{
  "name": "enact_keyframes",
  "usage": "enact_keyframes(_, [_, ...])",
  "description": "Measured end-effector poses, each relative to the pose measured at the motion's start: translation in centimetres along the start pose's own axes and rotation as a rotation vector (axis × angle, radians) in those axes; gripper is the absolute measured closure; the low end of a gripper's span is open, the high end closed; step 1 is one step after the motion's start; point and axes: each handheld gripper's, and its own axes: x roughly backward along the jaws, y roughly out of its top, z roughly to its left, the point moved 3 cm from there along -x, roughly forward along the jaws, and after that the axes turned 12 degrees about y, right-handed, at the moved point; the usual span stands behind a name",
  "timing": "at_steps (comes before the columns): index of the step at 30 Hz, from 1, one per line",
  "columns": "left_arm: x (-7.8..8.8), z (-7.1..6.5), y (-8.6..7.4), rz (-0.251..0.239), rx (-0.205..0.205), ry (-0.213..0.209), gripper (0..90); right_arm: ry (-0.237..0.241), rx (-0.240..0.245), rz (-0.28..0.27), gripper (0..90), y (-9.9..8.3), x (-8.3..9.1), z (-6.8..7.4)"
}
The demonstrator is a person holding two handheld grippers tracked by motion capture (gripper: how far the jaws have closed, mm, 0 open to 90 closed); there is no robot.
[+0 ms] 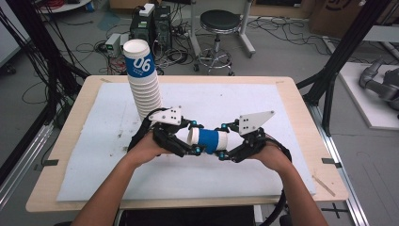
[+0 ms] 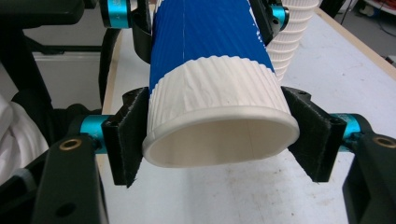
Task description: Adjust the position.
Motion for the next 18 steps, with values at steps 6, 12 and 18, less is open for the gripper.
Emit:
enact_keyframes(6, [0.2, 0.1, -0.2, -0.043, 0.006, -0.023, 29.8, 0.012, -0.019, -0.022, 22.7, 0.1, 0.2, -0.1])
enact_keyframes(12, [0.9, 0.8, -0.4, -0.144, 0.052, -0.006, 29.7, -0.007, -0.169, -0.258, 18.4, 0.1, 1.7, -0.6])
enact_keyframes(18, [0.6, 0.5, -0.3, -0.16, 0.026, -0.016, 29.6, 0.011, -0.154, -0.226, 17.9, -0.3, 0.6, -0.5])
